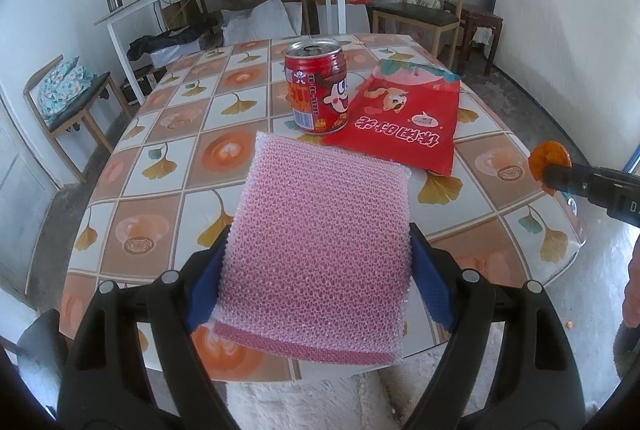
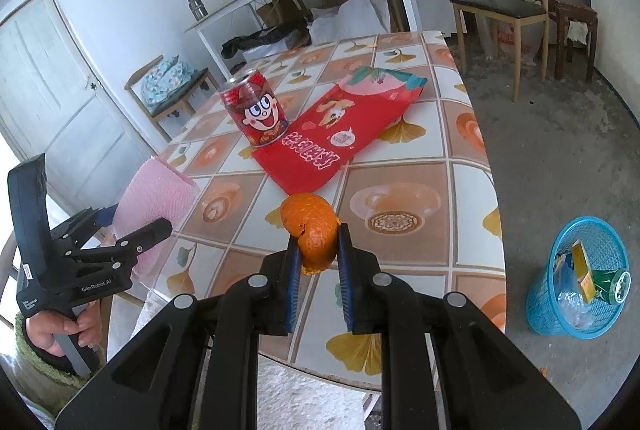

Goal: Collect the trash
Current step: 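Carry the sponge and orange peel over the blue basket and open both tools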

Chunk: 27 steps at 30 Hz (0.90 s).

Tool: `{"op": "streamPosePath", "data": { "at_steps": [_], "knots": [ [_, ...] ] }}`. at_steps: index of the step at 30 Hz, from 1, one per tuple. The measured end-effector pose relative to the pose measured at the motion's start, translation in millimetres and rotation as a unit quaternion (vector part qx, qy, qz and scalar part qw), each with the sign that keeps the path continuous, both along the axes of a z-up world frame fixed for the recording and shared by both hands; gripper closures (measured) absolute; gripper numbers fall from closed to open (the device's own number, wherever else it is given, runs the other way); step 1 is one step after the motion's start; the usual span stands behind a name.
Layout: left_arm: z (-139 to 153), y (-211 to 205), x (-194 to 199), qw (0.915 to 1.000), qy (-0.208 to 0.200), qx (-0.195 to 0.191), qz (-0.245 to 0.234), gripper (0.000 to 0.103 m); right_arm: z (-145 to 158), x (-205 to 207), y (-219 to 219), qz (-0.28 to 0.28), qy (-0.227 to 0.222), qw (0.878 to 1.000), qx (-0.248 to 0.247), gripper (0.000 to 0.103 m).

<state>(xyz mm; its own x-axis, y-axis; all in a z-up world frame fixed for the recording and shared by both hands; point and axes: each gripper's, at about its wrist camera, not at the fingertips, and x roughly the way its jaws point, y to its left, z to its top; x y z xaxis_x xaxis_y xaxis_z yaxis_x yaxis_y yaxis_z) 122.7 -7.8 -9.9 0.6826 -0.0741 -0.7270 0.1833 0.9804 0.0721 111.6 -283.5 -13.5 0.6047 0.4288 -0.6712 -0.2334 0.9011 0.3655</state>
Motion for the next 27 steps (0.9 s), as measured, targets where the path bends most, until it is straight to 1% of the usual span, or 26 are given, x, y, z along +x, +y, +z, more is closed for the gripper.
{"op": "streamPosePath", "data": {
  "at_steps": [9, 15, 18, 21, 23, 26, 27],
  "knots": [
    [13.0, -11.4, -7.2, 0.9999, -0.013, -0.002, -0.007, 0.025, 12.4, -9.5, -12.2, -0.009, -0.019, 1.0, 0.012, 0.086],
    [25.2, -28.9, -10.8, 0.9993, -0.027, -0.003, -0.024, 0.025, 16.6, -18.2, -26.0, -0.02, -0.028, 0.999, 0.024, 0.086],
    [32.7, -44.7, -11.2, 0.9985, -0.032, -0.008, -0.044, 0.025, 20.9, -23.5, -37.2, -0.031, -0.035, 0.998, 0.03, 0.086],
    [40.7, -60.1, -10.8, 0.9967, -0.036, -0.02, -0.069, 0.025, 29.5, -30.6, -57.9, -0.058, -0.047, 0.997, 0.029, 0.086],
    [46.9, -74.6, -8.2, 0.9943, -0.035, -0.034, -0.095, 0.025, 35.3, -37.0, -73.6, -0.079, -0.055, 0.995, 0.027, 0.086],
    [56.1, -100.1, 2.0, 0.9885, -0.026, -0.06, -0.136, 0.025, 43.7, -52.8, -109.0, -0.129, -0.068, 0.989, 0.022, 0.086],
    [58.5, -108.0, 4.8, 0.9867, -0.023, -0.065, -0.147, 0.025, 44.7, -61.1, -125.8, -0.153, -0.07, 0.985, 0.021, 0.086]
  ]
}}
